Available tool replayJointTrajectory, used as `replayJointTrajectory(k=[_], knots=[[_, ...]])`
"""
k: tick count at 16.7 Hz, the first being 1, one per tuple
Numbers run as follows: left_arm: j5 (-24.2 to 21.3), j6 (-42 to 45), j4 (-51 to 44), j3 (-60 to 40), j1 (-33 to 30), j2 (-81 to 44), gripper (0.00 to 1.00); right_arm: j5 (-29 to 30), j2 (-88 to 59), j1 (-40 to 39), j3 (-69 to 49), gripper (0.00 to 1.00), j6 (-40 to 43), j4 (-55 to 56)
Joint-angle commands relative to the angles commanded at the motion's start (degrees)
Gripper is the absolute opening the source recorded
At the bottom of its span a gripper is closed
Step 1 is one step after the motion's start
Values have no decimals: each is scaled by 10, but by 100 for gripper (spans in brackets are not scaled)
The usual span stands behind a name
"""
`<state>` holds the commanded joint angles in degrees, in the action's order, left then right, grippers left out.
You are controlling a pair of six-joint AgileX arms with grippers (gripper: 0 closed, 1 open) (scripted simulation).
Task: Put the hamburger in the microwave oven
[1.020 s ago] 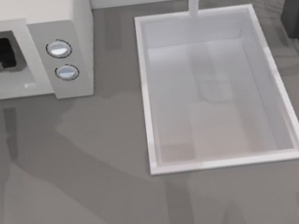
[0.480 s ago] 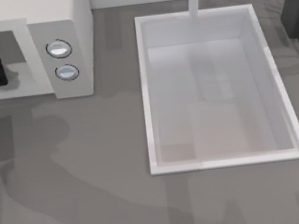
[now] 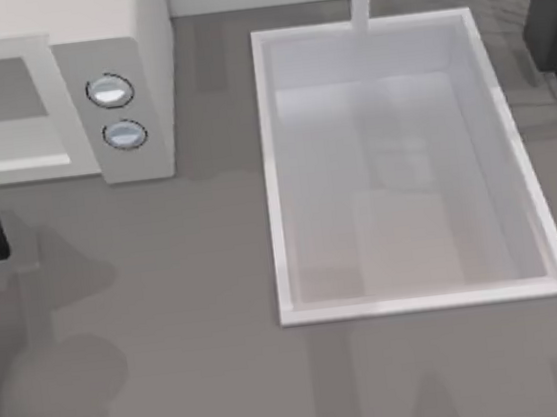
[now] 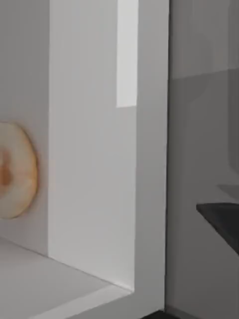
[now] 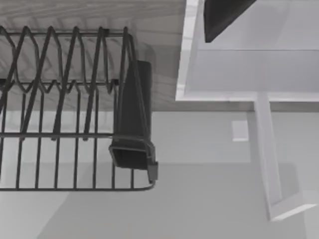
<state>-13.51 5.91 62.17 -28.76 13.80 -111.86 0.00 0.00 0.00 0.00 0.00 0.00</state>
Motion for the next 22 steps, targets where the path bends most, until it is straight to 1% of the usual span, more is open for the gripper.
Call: replayJointTrajectory(k=[2,4,9,11,14,22], knots=[[-8,1,22,41,8,17,100,0,0,0,0,100,0,0],[-13,2,31,57,12,23,100,0,0,0,0,100,0,0],[-12,2,29,55,9,21,100,0,0,0,0,100,0,0],[-10,4,15,49,9,38,100,0,0,0,0,100,0,0],[-9,4,-43,37,9,82,100,0,0,0,0,100,0,0],[-8,1,-257,-4,9,246,100,0,0,0,0,100,0,0]])
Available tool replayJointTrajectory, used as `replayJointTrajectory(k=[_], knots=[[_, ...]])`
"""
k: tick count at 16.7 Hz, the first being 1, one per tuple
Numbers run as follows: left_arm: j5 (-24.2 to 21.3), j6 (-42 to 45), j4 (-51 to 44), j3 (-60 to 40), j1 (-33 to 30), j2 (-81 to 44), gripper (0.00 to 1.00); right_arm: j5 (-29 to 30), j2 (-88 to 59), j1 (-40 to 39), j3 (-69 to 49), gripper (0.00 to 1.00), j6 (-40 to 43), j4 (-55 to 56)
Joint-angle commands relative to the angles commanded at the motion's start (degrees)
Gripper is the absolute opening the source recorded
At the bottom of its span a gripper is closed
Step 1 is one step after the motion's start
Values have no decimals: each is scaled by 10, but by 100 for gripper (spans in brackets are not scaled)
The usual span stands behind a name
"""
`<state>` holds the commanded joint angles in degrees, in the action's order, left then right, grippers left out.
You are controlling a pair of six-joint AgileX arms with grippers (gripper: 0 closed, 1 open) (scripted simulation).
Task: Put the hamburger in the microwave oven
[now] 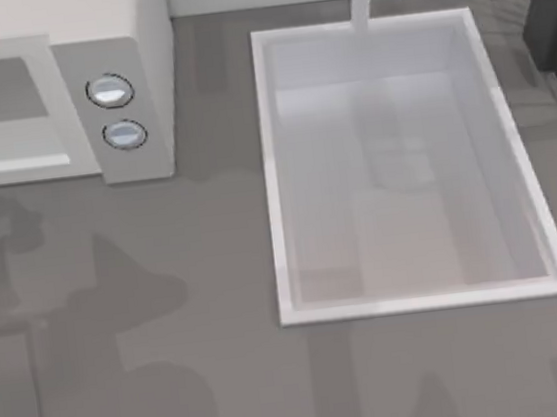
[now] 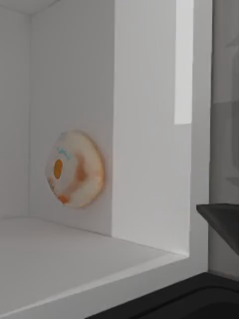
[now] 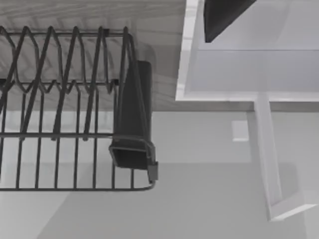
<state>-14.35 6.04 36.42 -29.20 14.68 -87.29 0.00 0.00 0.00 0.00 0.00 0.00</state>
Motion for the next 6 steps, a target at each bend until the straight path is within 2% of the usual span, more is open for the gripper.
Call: replayJointTrajectory(k=[3,6], knots=[[0,-1,-52,-12,0,42,100,0,0,0,0,100,0,0],[1,-1,-64,-14,0,51,100,0,0,0,0,100,0,0]])
